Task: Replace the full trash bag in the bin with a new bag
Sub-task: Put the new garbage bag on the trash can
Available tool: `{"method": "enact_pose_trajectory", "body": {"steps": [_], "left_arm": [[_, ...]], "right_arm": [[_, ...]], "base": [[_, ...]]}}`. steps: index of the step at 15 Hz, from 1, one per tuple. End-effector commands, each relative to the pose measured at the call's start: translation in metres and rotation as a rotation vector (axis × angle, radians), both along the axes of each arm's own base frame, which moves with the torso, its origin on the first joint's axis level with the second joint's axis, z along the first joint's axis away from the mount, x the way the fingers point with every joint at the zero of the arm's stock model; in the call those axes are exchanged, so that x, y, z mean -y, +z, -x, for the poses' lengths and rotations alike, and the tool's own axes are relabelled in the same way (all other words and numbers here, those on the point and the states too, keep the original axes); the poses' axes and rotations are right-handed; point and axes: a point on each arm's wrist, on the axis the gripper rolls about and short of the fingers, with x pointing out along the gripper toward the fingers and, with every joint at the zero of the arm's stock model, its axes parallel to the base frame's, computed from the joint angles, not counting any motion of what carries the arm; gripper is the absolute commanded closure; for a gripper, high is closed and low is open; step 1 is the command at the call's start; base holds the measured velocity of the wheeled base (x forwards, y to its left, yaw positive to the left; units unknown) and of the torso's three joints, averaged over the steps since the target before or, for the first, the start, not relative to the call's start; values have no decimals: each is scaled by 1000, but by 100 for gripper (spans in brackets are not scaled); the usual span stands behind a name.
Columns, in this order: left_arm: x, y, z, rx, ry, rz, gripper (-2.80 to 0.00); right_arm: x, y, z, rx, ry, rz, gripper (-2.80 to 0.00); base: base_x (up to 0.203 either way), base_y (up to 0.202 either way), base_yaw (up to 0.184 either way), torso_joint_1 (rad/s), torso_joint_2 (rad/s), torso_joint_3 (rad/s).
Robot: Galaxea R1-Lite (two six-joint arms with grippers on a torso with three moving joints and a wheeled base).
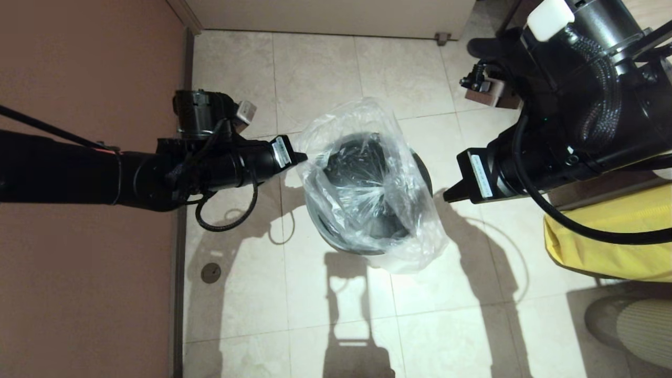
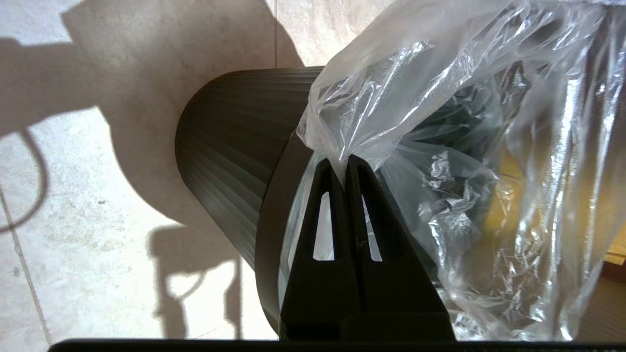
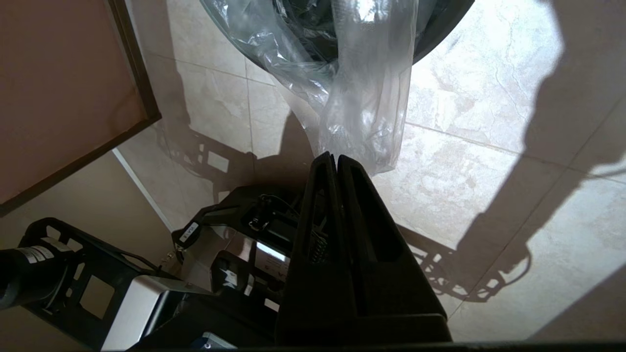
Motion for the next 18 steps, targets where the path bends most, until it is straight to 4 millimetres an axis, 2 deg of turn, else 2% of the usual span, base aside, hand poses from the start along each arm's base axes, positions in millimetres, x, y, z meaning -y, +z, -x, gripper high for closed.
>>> {"method": "enact_pose_trajectory", "body": {"steps": [1,4,8,13,15,18], "left_arm": [[-3,14,9,21,0,9,0],[-6,21,15,-41,24,-21,0],[-6,45,32,-83,26,-43,0],[1,38,38,-160,68,-97,0],[-2,38,44,-208,80,-119,0],[-3,32,43,-240,87,-130,0]], "right_arm": [[1,2,3,2,2,-4,0],[2,7,6,16,5,-15,0],[7,14,12,36,4,-31,0],[-1,22,21,48,30,-71,0],[-11,14,18,24,47,-56,0],[-28,-5,5,-6,33,8,0]], "base": [[0,0,0,0,0,0],[0,0,0,0,0,0],[0,0,0,0,0,0],[0,0,0,0,0,0],[0,0,0,0,0,0],[0,0,0,0,0,0]]}}
